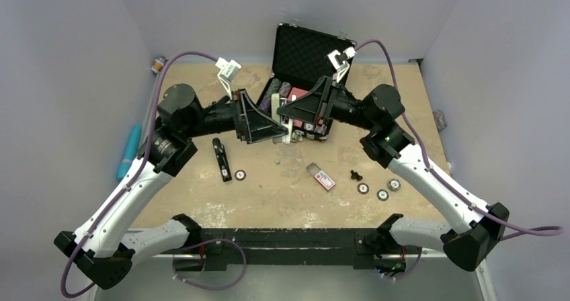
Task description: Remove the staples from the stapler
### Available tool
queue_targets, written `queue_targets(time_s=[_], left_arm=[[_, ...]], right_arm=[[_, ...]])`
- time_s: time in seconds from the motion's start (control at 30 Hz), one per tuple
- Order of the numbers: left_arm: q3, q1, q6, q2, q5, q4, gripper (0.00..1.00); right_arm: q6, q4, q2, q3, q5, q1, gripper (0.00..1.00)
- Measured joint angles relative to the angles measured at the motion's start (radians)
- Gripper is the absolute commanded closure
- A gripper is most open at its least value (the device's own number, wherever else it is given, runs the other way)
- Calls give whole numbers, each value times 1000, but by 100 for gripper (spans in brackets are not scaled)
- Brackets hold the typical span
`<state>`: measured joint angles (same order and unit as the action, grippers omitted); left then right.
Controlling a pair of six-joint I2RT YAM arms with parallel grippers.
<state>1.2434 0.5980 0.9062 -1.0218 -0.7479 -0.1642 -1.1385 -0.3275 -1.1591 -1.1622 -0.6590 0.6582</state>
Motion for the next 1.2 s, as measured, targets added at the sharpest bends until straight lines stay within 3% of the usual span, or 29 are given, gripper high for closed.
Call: queue_targets(time_s=[0.13,0.37,0.43,0.57,0.67,0.7,0.73,0.8,0.87,1.0,1.2], left_arm=[[0,5,0,-8,4,-1,25],[0,9,0,-9,7,-26,45],[0,14,0,-10,8,-23,59],[0,20,20,-7,9,-25,100],[1,20,26,-7,14,-30,100],[2,20,26,-7,14,-35,100],[2,20,25,-7,16,-44,100],[3,20,24,-7,19,-58,100],[3,20,14,-8,23,-72,100],[4,21,-14,-14,61,-147,100],[4,21,-47,-16,109,-229,100]], right_arm=[[-11,-18,-20,-16,0,16,100],[-24,-50,-35,-21,-10,29,100],[-23,-49,-37,-21,-11,29,100],[-3,-58,-44,-21,-12,30,100],[-2,-58,-43,-19,-11,32,100],[-2,-57,-43,-17,-11,32,96],[-2,-57,-43,-13,-11,32,83],[-2,-55,-42,-7,-11,32,41],[0,-38,-41,-6,-5,33,20],[53,49,-16,-7,45,36,3],[183,297,12,-59,157,21,1]])
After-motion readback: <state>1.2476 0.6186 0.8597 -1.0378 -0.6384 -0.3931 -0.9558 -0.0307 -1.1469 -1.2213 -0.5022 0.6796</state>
